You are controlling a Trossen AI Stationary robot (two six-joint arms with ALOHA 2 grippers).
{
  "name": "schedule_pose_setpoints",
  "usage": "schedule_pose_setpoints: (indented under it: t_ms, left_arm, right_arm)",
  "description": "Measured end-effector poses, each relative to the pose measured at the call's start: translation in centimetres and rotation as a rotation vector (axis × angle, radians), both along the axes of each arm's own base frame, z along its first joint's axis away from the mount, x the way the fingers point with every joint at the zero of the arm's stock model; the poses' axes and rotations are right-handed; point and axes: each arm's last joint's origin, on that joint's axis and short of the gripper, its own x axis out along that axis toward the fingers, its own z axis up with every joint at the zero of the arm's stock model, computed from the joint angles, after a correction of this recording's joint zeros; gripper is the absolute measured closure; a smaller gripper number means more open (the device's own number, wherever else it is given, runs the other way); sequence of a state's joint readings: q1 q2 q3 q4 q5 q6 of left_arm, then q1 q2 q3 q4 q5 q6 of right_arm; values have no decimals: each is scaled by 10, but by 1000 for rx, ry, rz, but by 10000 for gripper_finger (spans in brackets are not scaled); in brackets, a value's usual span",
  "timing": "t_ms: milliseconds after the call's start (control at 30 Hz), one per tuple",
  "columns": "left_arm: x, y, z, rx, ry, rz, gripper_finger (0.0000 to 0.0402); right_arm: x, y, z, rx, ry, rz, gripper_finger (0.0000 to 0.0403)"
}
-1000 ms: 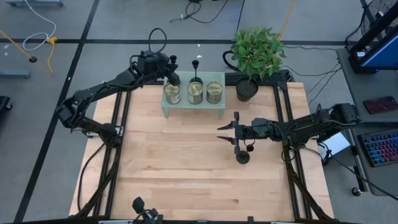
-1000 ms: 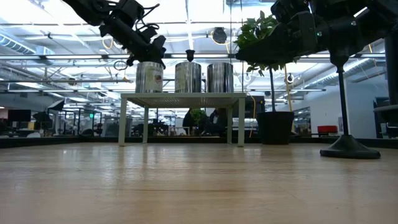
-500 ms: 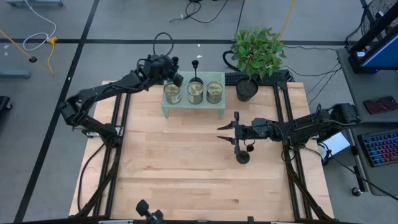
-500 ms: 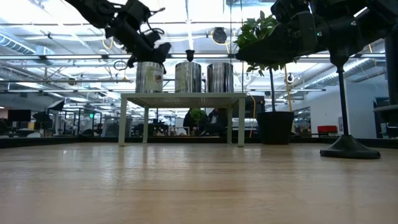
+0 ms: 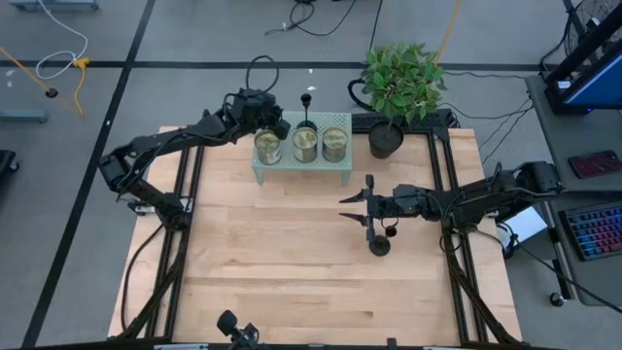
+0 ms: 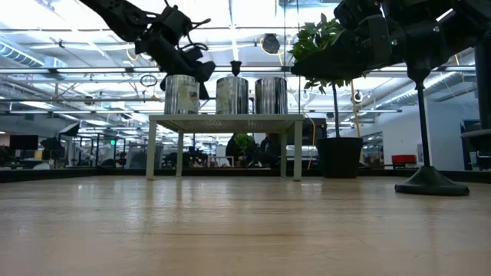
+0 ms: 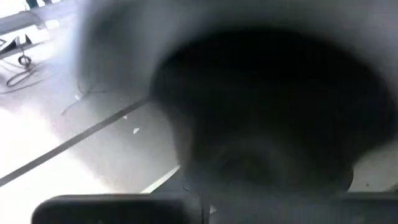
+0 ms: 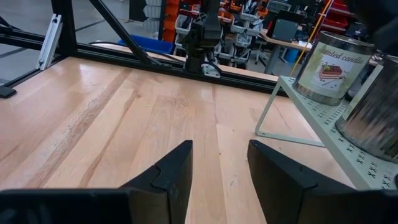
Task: Pick & Place candle stick holders
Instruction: Put the left black candle holder on the shelf
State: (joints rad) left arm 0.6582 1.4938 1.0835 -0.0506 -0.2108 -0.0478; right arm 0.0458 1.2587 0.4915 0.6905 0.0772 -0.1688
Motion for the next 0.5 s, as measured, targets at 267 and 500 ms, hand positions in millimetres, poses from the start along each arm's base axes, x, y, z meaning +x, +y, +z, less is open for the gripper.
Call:
schedule_pose_setpoints:
  t_ms: [267, 500]
  left_arm:
    - [0, 0, -1, 0, 11, -4, 333]
    - [1, -2, -1, 7, 18, -14, 332]
  right_arm:
    - [0, 0, 0, 0, 2, 0, 257]
    - [0, 0, 0, 0, 3, 0, 257]
